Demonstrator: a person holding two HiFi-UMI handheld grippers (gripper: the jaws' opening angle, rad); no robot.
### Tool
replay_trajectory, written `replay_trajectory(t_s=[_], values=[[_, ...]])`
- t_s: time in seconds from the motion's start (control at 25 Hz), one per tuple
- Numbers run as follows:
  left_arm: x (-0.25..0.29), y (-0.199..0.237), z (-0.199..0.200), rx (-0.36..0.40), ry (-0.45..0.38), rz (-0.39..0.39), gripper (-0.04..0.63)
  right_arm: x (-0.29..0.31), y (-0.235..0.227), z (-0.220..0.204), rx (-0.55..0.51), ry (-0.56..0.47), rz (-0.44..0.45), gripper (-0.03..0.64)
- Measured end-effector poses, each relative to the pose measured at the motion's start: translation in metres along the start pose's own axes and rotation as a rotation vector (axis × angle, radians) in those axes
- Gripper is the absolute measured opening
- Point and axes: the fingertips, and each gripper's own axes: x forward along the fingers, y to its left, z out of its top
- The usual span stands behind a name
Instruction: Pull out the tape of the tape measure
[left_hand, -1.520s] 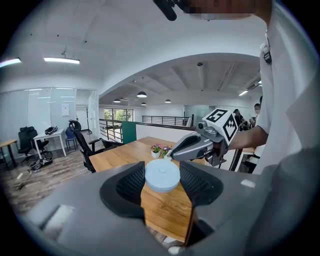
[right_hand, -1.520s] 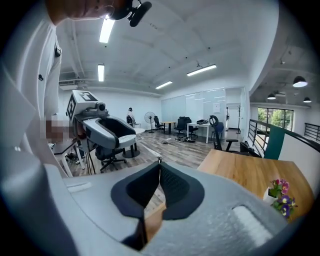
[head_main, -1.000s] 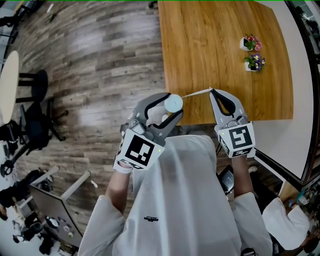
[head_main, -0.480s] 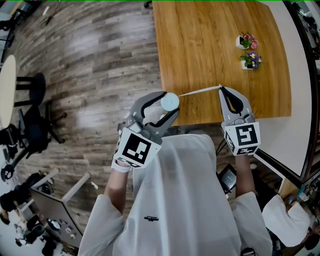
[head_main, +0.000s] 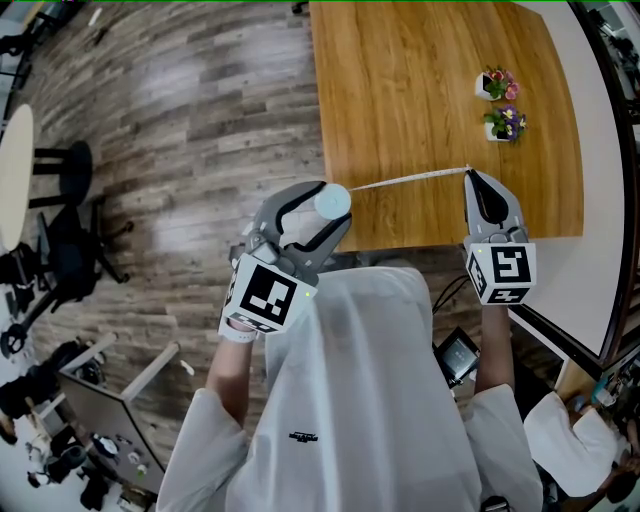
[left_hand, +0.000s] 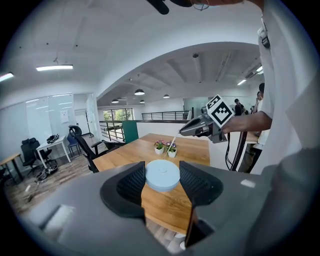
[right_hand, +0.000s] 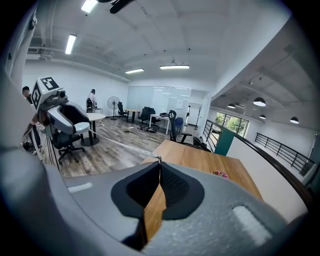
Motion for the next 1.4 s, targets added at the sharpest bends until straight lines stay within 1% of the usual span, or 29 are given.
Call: replay_trajectory(t_s=[0.2,0.44,0.64,0.84,1.04,1.2,1.28,1.4], values=[[-0.005,0.011,-0.005,-0.028,-0.001,0.02,0.237,-0.001,-0.031,-0.011,0.03,0.023,-0.069,0.008],[-0.004,0.017,-0.005,0.016,0.012,0.026,0.237,0.0,-0.04,-0.024,0.028,0.05,-0.079,0.008],[0.001,0.019,-0.01,-0.031,-0.005,0.018,0.237,0.001,-0.046,-0.028,0.079,0.059,-0.11,0.008],[-0.005,0.034,-0.022,-0.075,0.008,0.053,0.236,-0.006,-0.076,-0.039,0.12,0.074,-0.186,0.008],[-0.002,0.032,-0.023,-0.058,0.019,0.037,0.237,-0.007,-0.085,-0.046,0.109,0.098,-0.209,0.008],[-0.007,0.04,-0.032,-0.076,0.032,0.054,0.237,-0.012,-0.109,-0.049,0.13,0.103,-0.279,0.008],[-0.012,0.044,-0.035,-0.088,0.032,0.058,0.236,-0.018,-0.12,-0.053,0.138,0.108,-0.294,0.008],[-0.013,0.043,-0.035,-0.065,0.043,0.058,0.236,-0.019,-0.122,-0.055,0.116,0.123,-0.298,0.008]])
